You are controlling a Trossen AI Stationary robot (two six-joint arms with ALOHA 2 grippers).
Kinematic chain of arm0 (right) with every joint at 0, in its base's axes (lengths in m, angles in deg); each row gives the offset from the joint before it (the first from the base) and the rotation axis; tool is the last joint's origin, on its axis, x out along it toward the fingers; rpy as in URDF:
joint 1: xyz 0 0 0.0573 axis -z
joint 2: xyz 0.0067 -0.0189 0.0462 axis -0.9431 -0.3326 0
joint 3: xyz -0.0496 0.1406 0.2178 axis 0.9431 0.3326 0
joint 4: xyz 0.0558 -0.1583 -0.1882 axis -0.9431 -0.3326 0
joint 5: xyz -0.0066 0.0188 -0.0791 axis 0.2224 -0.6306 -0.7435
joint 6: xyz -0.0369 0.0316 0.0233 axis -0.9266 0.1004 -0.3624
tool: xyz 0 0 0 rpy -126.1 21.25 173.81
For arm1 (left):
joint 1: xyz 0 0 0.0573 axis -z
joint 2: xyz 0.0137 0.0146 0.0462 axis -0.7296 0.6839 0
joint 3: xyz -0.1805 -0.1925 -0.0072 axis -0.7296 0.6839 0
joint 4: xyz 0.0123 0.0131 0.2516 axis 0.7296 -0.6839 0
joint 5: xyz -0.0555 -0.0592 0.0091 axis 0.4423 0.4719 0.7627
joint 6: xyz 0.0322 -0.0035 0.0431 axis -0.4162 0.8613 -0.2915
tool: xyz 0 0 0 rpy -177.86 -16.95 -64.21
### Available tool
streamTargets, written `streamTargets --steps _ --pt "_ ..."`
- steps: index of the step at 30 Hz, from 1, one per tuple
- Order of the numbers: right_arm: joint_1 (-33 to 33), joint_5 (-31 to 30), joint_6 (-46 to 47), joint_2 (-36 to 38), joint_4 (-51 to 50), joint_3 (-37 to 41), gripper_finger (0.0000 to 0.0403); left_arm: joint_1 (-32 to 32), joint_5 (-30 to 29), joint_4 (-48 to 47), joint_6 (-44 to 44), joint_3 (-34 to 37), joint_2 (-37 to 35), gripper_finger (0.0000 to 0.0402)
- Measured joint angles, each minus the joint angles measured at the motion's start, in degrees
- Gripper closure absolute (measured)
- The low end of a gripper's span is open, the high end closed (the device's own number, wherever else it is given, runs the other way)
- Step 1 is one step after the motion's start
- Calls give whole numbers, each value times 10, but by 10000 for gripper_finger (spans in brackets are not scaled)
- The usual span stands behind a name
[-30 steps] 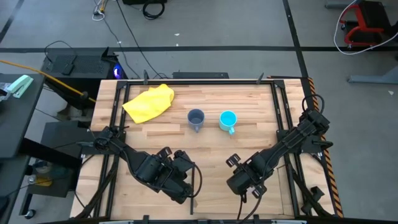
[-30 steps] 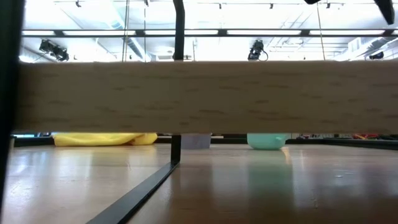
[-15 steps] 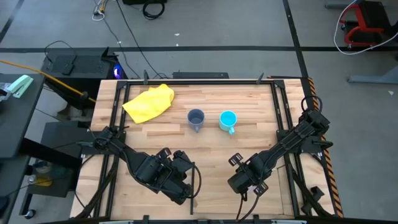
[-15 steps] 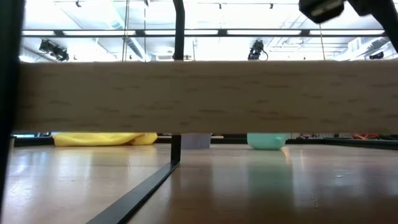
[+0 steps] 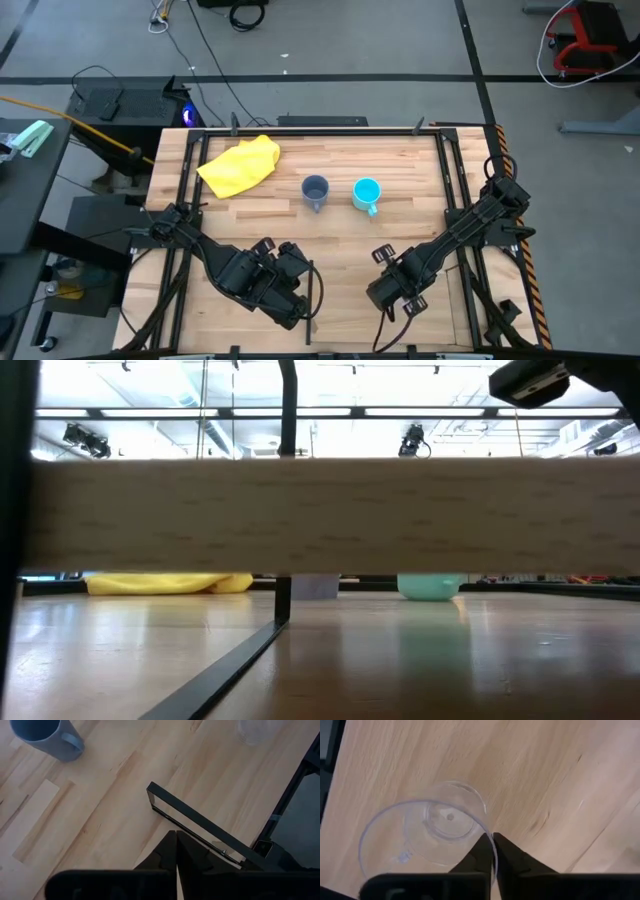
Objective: Stack small to large cups/mugs on shelf
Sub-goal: Put the transparent mug on the shelf
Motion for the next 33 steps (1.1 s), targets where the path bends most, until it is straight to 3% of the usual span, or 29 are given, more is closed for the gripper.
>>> streamTargets --steps 6,13,18,23,27,33 --pt "0 -10 99 2 -12 0 392 0 -13 0 -1 0 0 383" --pt "-14 -33 332 50 -66 -1 398 0 -15 0 -7 0 0 390" --pt "-72 -44 522 114 -62 33 400 0 -15 0 -21 0 0 396" --pt "-132 -37 685 177 -27 107 400 0 -15 0 -53 0 0 377" --pt "-150 -37 742 194 21 147 401 -7 -15 0 -66 0 0 373" --pt "-173 -28 757 162 12 152 402 -20 -15 0 -76 0 0 392"
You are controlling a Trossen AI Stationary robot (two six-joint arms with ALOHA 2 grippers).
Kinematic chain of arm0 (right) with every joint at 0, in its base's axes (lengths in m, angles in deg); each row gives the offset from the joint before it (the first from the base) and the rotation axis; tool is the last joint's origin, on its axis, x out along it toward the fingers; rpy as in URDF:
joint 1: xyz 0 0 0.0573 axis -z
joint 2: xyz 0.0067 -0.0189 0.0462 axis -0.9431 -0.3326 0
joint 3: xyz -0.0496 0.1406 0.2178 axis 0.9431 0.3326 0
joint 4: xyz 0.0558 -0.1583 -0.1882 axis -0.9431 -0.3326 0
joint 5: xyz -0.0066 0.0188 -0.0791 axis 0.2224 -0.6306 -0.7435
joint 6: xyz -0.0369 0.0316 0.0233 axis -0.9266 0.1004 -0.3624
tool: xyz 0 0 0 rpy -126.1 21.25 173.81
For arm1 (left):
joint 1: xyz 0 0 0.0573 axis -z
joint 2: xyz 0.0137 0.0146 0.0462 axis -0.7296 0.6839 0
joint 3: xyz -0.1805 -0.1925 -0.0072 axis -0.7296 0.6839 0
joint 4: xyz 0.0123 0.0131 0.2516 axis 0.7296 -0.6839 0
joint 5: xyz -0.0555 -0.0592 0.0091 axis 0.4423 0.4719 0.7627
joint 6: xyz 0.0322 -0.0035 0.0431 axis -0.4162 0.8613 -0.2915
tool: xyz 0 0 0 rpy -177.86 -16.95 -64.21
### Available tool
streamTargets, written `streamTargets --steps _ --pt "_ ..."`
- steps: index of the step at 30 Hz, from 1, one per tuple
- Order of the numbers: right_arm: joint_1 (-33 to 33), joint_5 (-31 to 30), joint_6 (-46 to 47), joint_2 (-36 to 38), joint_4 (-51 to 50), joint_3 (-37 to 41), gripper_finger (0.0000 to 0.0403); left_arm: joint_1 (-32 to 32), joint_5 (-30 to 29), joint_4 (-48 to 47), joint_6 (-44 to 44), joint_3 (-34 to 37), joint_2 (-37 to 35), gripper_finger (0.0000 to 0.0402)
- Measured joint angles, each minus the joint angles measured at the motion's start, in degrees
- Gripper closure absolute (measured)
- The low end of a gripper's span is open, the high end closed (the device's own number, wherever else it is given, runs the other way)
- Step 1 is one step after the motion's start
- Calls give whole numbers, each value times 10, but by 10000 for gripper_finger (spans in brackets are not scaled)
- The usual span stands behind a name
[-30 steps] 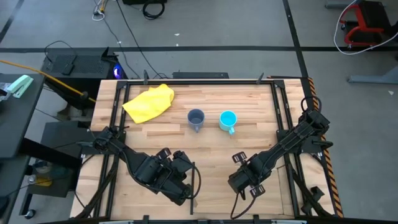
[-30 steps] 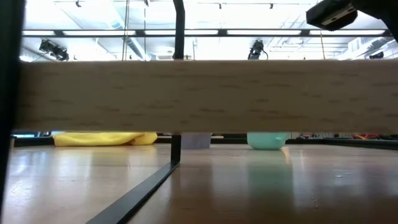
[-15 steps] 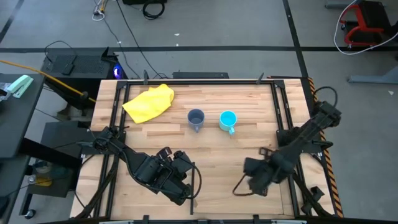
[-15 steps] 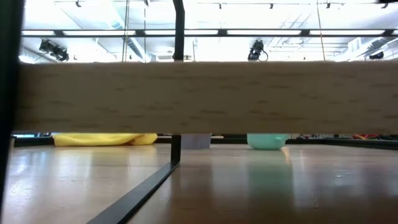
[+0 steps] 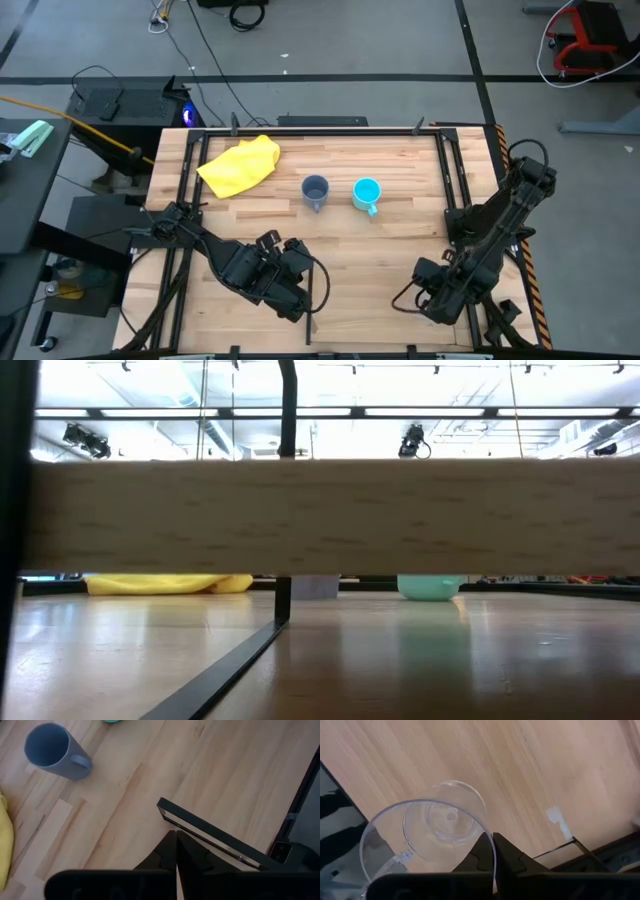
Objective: Stack small to large cups/mugs on shelf
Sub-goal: Put the transparent mug on the shelf
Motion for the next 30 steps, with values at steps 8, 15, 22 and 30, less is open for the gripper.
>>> streamTargets --steps 8,15,22,30 --pt "-18 0 13 -22 -5 0 402 -16 0 0 0 0 0 380" --pt "-42 1 80 -23 -21 0 402 -22 0 0 -1 0 0 380" --pt "-42 -5 75 -23 -16 0 402 -27 -1 0 -2 0 0 395" --pt "-42 -8 67 -23 -8 0 399 -27 -2 0 -4 0 0 372"
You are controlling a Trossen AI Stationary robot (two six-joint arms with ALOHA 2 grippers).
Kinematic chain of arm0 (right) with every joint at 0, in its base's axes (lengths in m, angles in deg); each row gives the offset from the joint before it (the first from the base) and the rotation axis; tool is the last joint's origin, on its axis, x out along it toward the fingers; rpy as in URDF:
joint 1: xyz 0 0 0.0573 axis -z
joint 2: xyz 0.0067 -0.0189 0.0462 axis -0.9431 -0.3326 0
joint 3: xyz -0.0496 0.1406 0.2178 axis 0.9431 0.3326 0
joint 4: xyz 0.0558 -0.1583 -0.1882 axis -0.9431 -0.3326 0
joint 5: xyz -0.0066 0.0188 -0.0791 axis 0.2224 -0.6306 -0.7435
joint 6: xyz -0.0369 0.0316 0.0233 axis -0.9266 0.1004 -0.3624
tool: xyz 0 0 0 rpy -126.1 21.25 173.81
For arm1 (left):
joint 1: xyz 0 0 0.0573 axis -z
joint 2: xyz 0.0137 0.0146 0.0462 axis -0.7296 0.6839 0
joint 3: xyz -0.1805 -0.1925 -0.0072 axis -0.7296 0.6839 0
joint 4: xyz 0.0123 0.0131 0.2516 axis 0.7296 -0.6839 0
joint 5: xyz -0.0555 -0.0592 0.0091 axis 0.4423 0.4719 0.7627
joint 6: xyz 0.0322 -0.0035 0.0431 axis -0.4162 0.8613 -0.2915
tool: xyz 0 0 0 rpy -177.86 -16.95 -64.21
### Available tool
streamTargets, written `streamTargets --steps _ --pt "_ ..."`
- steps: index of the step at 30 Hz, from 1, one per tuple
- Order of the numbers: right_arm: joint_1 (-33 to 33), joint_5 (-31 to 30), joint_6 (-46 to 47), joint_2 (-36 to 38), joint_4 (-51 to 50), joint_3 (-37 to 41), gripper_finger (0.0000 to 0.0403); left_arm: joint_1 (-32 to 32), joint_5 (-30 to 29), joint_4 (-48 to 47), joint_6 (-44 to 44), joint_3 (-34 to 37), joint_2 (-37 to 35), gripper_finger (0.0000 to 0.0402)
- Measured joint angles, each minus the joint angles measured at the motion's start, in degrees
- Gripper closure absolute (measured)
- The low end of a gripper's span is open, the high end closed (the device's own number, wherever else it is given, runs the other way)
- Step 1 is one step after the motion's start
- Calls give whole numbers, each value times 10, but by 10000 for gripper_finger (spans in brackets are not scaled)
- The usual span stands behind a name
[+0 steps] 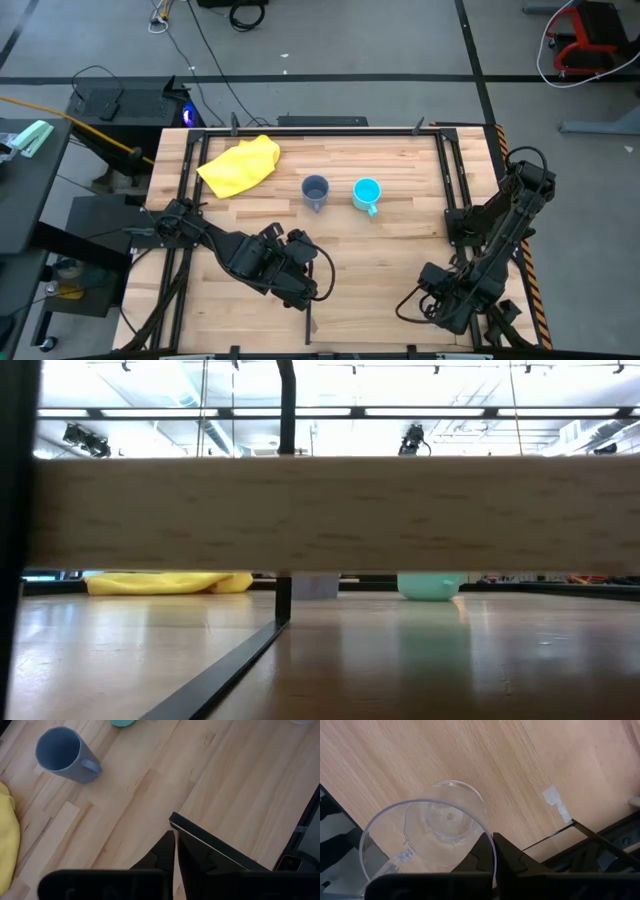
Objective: Stack small to large cups/mugs on shelf
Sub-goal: Put the transparent mug on the shelf, then put the blue mug on the shelf
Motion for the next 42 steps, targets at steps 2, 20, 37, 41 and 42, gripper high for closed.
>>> streamTargets --steps 2,20,37,41,42 --pt "0 0 -2 0 0 0 394 0 0 0 0 0 0 375" --pt "0 -21 -4 11 5 0 335 0 -1 0 3 0 0 371" --pt "161 -158 -57 215 -27 0 335 0 -18 0 3 0 0 381" --pt "300 -165 -121 255 -37 -1 335 0 -24 0 4 0 0 377" --pt "338 -165 -138 260 -37 -1 335 0 -24 0 4 0 0 378"
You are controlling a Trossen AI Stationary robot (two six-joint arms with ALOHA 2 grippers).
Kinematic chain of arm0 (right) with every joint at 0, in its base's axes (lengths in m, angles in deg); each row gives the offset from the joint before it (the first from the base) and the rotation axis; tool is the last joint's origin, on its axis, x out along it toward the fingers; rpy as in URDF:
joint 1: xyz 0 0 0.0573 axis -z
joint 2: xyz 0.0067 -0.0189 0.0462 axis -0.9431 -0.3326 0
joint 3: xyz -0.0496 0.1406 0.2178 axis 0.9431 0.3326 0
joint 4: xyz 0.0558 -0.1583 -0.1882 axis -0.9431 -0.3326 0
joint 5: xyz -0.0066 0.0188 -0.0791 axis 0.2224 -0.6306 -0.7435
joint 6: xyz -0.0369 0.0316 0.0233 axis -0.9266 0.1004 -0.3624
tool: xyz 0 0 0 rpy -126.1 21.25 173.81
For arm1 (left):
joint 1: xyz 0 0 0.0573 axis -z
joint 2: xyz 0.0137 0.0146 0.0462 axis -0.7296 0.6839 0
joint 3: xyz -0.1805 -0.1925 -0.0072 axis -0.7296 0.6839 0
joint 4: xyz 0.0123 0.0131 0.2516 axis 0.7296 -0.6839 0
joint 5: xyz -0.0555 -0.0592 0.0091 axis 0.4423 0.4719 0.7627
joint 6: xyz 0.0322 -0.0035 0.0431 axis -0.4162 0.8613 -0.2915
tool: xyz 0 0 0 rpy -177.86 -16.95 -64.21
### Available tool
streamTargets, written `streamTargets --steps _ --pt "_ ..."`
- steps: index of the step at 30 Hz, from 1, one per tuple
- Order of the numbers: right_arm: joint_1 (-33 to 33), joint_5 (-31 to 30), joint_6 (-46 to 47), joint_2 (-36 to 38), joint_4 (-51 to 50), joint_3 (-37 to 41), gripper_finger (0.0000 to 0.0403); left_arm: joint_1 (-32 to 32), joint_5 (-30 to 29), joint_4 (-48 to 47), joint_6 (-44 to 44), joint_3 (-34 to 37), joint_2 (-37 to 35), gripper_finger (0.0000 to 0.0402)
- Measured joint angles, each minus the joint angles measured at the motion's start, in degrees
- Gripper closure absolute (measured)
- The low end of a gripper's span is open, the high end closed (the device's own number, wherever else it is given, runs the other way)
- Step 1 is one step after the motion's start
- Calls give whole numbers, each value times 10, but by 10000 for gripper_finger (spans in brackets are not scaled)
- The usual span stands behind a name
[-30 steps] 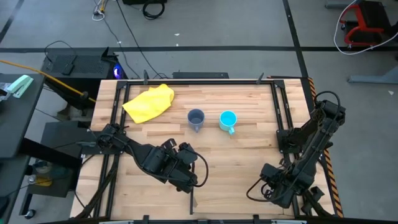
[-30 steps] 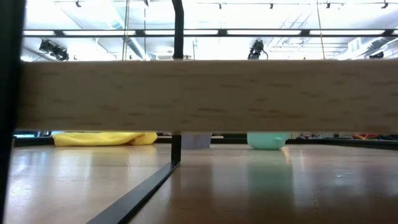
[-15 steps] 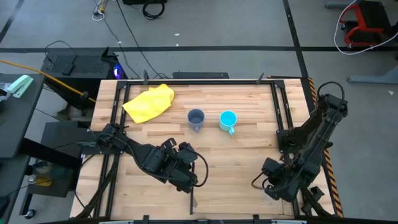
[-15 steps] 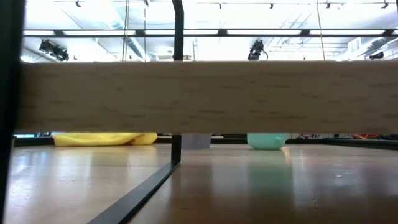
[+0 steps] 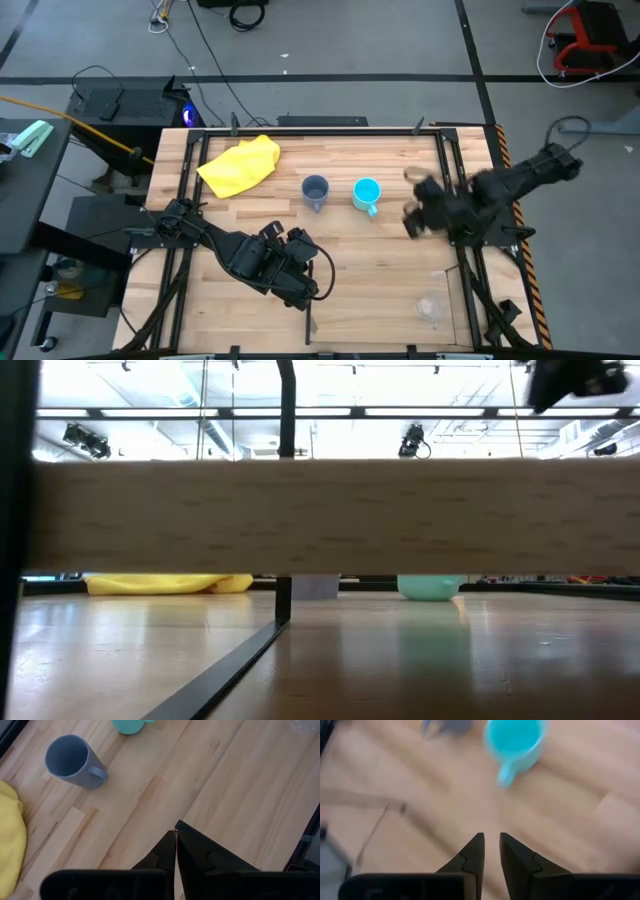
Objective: Stack small to large cups/mugs on shelf
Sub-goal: Put the blue mug on the shelf
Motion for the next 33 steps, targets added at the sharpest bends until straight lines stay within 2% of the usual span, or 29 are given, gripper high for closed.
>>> streamTargets --steps 6,11,15,22,33 --pt "209 35 -138 2 30 0 335 0 0 0 1 0 0 388" --pt "326 137 -269 -37 170 0 335 -2 0 0 1 0 0 386" --pt "362 171 -309 -70 234 0 335 -2 0 0 4 0 0 377" --pt "404 169 -291 -147 126 0 335 -2 0 0 5 0 0 380" --pt "410 143 -304 -268 119 0 335 1 0 0 5 0 0 380"
